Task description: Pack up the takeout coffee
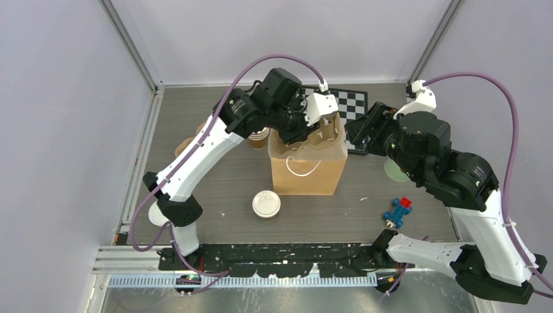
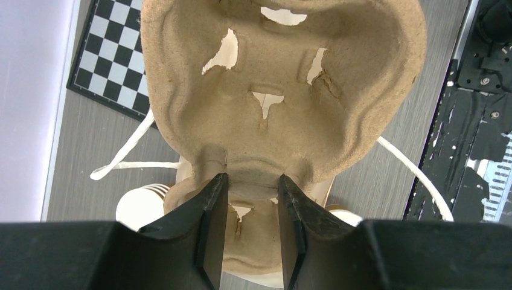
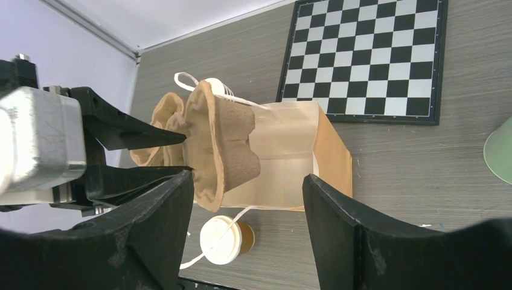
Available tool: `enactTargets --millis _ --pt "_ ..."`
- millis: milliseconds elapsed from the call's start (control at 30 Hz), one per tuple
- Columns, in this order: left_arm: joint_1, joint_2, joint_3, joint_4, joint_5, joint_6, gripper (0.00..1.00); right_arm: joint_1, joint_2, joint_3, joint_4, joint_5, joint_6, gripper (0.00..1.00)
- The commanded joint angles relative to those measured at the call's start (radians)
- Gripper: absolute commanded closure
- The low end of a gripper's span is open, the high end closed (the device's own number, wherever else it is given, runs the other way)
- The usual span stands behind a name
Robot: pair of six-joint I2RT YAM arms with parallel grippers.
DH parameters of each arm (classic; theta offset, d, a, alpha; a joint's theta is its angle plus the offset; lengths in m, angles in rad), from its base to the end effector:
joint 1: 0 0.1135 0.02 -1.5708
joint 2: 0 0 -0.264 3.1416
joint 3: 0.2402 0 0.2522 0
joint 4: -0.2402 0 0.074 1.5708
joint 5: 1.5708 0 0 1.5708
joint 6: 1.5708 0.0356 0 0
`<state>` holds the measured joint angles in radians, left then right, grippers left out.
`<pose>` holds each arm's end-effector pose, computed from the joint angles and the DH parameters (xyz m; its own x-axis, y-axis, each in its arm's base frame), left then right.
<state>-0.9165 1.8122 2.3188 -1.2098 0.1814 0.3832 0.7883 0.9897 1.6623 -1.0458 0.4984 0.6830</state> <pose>0.2087 -0.2827 0.4707 -0.0419 0.6589 -0.7511 0.9487 0.2621 0.1770 0.1018 0.0783 0.4953 -0.3944 0.3895 -0.8323 -0.0775 0.8884 0.4525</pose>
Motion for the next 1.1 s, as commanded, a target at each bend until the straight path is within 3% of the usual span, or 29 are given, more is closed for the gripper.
enactTargets --millis 0,600,1067 --pt "-0.012 0.018 0.006 -0.028 -0.029 0.041 0.72 -0.001 -0.006 0.006 0.02 0.035 -0.014 0.29" --pt "-0.037 0.1 -0.023 -0.062 -0.043 0.087 0.72 -0.001 0.0 0.013 0.02 0.021 -0.053 0.29" --pt "-0.064 0.077 -0.107 -0.094 -0.114 0.152 0.71 -0.001 -0.006 -0.002 0.019 0.018 -0.053 0.28"
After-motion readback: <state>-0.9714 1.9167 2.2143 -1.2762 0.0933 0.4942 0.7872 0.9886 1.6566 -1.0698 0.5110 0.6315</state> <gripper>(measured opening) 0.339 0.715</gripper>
